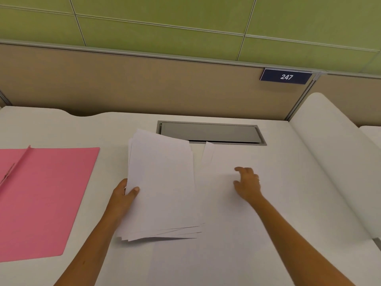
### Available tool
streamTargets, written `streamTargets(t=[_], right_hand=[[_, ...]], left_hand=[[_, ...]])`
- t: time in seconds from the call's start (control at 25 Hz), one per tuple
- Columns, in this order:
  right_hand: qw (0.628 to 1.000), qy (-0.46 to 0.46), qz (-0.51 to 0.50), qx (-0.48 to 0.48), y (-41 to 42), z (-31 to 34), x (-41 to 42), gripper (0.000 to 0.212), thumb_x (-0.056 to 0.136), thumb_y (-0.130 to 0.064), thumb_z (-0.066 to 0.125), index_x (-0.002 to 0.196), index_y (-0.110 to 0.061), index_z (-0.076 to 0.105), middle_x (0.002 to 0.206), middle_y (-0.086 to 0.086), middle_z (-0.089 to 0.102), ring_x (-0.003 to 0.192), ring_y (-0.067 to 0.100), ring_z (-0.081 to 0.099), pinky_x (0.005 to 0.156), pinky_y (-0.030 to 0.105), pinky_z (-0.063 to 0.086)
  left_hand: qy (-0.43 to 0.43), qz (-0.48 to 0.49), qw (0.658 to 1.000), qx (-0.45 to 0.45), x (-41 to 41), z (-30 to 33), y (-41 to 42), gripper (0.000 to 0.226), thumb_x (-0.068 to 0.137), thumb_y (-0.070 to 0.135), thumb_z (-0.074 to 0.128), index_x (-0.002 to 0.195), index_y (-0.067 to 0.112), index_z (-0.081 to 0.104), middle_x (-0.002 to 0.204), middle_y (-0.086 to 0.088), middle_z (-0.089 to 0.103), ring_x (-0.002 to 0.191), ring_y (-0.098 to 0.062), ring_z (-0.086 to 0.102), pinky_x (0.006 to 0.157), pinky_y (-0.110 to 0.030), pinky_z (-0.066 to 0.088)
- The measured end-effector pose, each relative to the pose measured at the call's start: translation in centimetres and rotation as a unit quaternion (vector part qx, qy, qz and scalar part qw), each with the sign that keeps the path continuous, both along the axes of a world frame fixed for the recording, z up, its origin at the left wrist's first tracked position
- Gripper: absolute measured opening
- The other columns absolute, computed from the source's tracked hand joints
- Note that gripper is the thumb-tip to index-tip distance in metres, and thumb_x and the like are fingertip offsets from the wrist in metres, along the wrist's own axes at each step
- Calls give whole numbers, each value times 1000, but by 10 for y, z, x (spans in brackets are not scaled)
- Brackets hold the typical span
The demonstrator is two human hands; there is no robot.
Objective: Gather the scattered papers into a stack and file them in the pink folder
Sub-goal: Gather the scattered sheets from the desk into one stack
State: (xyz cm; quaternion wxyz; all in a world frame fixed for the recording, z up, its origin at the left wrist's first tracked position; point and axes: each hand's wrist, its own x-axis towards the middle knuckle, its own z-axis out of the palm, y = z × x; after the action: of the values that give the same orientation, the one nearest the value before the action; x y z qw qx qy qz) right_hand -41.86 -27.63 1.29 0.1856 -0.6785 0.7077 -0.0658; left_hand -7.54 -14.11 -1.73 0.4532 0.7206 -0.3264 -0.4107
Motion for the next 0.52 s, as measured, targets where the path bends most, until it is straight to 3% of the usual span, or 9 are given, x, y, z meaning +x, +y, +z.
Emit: streamTargets(t=[0.16,0.32,0.52], right_hand=[[992,87,38,80,-58,3,-40,74,83,-26,68,145,-24,28,153,9,23,136,38,28,106,50,34],[984,118,76,109,-106,7,-64,104,70,-43,79,149,-23,15,156,11,18,141,41,21,109,56,28],[976,162,84,118,-130,5,-80,106,60,-60,79,144,-25,26,149,12,31,138,38,26,107,55,29]], left_hand=[[-30,0,999,21,-5,-9,-13,41,94,22,56,134,17,49,132,-2,57,122,-27,53,104,-43,41],[-36,6,999,20,-4,-17,-10,35,94,24,56,129,20,53,124,2,61,115,-22,56,96,-36,44],[-6,-8,1000,23,1,-15,-12,26,92,30,60,117,31,60,119,9,65,112,-16,59,102,-41,44]])
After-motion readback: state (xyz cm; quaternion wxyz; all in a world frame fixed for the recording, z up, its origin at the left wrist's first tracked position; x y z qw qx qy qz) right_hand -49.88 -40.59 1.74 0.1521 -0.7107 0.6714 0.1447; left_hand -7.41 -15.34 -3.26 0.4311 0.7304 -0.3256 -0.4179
